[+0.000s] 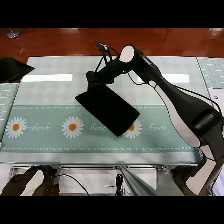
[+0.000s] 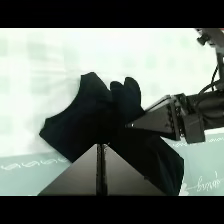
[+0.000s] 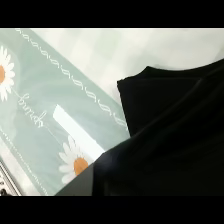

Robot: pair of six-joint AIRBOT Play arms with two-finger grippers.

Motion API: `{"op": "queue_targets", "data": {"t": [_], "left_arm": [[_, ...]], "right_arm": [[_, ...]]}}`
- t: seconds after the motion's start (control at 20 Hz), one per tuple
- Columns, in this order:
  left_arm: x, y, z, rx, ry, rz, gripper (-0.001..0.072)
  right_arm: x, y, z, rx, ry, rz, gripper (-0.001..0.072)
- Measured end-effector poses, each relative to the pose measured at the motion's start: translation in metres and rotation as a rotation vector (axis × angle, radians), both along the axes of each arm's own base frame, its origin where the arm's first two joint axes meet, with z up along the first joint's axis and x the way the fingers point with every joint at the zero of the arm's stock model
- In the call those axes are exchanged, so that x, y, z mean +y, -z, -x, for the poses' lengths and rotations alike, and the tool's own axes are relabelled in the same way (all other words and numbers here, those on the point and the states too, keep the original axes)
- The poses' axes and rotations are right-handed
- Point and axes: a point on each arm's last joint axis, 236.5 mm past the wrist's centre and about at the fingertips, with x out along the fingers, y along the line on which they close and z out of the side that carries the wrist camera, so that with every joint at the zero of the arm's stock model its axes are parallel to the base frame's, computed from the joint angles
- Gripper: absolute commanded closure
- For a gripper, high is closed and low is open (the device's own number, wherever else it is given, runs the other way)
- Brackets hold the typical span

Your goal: Fold the shirts.

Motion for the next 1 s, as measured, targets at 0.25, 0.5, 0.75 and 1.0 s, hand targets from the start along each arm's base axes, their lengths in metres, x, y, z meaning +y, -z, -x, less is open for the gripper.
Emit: {"op": "queue_targets", "data": {"t": [0.25,0.5,0.75,1.0], "left_arm": [[-0.019,0.035,0.004,0.052,0.029,0.019,0.0679],[-0.027,0.039,0.0,0.042,0.029,0.042,0.0679],[-0.028,0.037,-0.002,0.032,0.023,0.052,0.0679],[-0.027,0.036,-0.004,0.024,0.016,0.055,0.0679]], "right_arm": [[-0.01,-0.009,-0.015,0.007,0.028,-0.007,0.0689],[-0.007,0.006,-0.007,0.074,0.025,0.015,0.0077],[-0.049,-0.013,0.004,0.117,-0.018,0.079,0.0077],[-0.203,-0.06,0.02,0.007,0.102,0.413,0.0077]]}}
